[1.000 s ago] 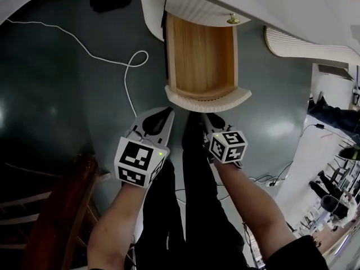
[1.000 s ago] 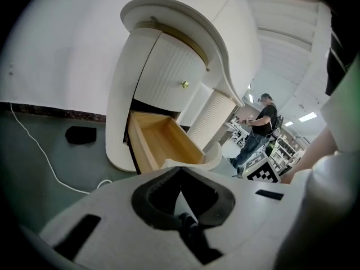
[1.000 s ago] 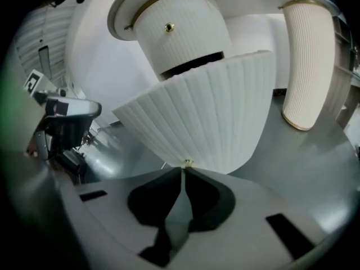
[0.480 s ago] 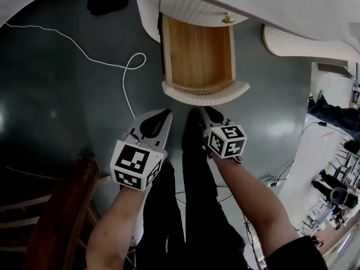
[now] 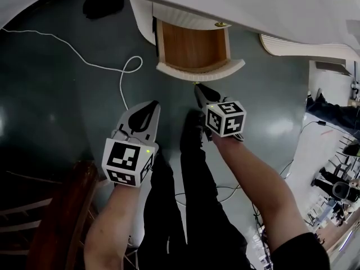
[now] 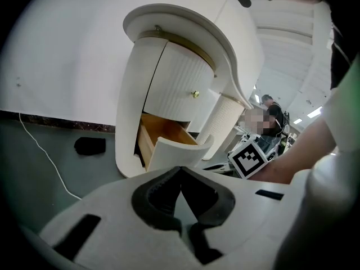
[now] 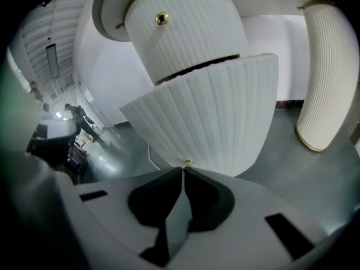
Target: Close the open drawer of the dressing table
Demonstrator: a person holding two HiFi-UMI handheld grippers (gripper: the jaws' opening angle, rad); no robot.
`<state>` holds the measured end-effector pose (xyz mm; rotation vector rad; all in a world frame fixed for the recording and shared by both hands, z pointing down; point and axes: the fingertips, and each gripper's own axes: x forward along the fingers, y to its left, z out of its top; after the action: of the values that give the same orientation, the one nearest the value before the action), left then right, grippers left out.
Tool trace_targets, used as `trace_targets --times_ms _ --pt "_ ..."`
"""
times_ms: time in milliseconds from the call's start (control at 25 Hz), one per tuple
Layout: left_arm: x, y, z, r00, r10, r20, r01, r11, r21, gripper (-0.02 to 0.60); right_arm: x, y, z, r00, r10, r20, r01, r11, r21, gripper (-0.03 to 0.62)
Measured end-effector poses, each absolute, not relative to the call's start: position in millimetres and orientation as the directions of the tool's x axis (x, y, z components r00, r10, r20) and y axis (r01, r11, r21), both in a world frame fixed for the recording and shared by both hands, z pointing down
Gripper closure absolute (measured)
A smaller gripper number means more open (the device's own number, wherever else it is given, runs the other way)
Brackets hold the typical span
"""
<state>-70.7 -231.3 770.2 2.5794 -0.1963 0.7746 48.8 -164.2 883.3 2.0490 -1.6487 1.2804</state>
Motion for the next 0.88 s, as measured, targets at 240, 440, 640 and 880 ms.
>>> trace_targets --times_ms 240,440,640,880 --pt "-62.3 -246.1 768.6 0.833 -0.04 0.552 -0.274 -0.896 0.348 0.579 70.0 -192.2 880.1 -0.007 -0.702 0.712 -0.893 -0.316 -0.321 0.574" --pt "-57.2 -250.7 768.9 0.835 -0.063 0.547 -0.293 -0.891 0.346 0.578 87.8 -214.9 878.7 -0.02 -0.71 0.704 -0.892 -0.305 -0.333 0.574" --pt "-56.7 -248.6 771.7 0.837 -0.071 0.543 -0.306 -0.882 0.357 0.579 104.0 -237.7 874.8 -0.014 -0.728 0.685 -0.882 -0.313 -0.351 0.563" --pt "-49.2 -255.0 773.9 0.84 -0.084 0.536 -0.319 -0.875 0.363 0.578 117.9 -255.9 874.1 -0.018 -0.733 0.68 -0.896 -0.289 -0.336 0.578"
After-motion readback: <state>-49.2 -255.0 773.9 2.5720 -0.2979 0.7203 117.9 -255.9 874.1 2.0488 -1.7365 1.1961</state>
